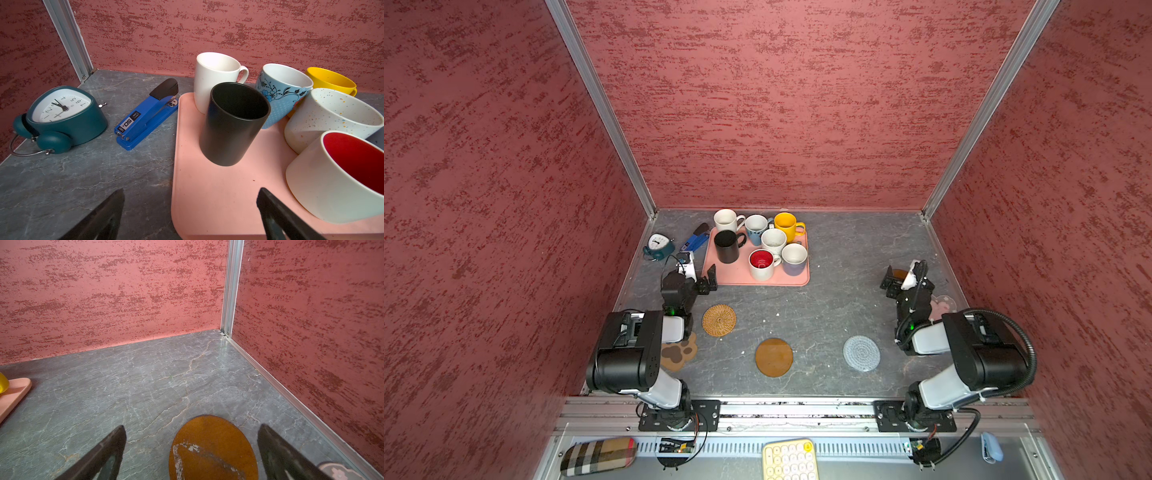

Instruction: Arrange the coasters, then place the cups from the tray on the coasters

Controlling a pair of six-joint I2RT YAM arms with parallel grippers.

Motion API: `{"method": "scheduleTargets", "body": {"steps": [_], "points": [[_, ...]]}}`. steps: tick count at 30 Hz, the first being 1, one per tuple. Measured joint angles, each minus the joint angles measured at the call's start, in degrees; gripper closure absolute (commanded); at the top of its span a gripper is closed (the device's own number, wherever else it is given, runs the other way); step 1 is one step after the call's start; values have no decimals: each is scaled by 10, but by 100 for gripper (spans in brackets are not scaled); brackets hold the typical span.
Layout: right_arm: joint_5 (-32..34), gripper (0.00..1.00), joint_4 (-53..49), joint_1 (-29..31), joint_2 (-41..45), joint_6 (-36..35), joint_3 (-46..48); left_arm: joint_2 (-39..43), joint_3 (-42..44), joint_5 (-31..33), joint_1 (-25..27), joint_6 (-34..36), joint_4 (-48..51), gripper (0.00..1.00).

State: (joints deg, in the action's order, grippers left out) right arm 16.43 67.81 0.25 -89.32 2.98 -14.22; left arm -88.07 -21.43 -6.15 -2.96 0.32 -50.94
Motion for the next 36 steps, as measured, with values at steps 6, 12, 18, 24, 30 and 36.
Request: {"method": "scheduleTargets", "body": {"steps": [6,12,18,24,30,36], "points": [[-5,1,0,-1,0,0,0,0,0,-3,0,0,0,0],[-9,1,-25,-1,33,0,0,14,-9,6,9,3,39,0],[-8,2,-162,-1,157,13,-50,113,-18,23,21,7,107,1],[-14,5,-324,-1,261,55,-110,245,-73,38,27,-8,254,1],[-49,6,-512,-1,326,105,-185,340,-180,56,67,-36,422,0],[-85,5,-661,-1,355,147,-232,353,-281,108,170,-50,586,0]]}}
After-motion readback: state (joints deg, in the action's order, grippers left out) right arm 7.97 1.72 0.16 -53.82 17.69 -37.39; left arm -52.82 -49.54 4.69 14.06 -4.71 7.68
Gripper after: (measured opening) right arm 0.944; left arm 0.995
